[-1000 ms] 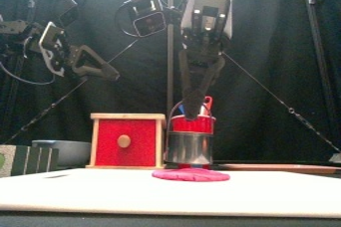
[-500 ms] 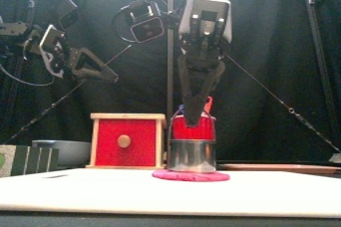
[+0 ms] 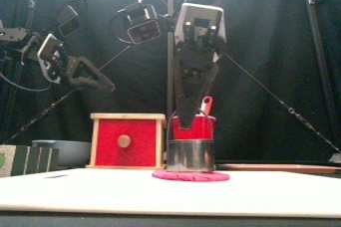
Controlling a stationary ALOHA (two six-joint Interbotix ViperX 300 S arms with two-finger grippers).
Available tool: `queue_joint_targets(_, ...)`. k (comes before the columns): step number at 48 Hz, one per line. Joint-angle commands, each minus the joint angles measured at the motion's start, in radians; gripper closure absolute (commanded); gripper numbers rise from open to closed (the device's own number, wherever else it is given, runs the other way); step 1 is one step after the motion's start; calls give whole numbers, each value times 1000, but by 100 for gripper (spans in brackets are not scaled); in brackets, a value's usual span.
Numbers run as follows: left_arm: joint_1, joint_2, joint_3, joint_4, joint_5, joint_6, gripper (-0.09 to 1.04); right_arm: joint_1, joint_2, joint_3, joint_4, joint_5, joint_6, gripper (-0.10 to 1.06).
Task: Get the cutter from the drawer then cut the dough then place the extra dough in the bowl
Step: Cut the dough
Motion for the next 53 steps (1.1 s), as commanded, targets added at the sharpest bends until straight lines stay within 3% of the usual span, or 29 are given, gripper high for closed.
queue_joint_targets(1, 9, 20, -21, 2, 15, 2, 61, 3, -78, 5, -26, -8, 12, 14)
queue_joint_targets(12, 0, 55, -98, 2, 21, -2, 52, 15, -222, 158, -83, -34, 31, 14)
queue_joint_targets(22, -25, 97, -140, 2, 21, -3, 48, 38, -336, 302, -98, -276, 140, 14)
queue_joint_targets(28, -32, 120, -161, 2, 21, -3, 48, 46, -344, 350, -86, -368, 163, 14)
queue_joint_targets(35, -72, 141, -189, 5, 21, -3, 48, 84, -374, 397, -100, -483, 169, 14)
queue_joint_targets(46, -195, 186, -213, -9, 20, -9, 48, 72, -397, 583, -183, -792, 161, 15)
queue_joint_targets(53, -313, 230, -252, -98, -11, -11, 48, 17, -403, 640, -239, -859, 160, 15)
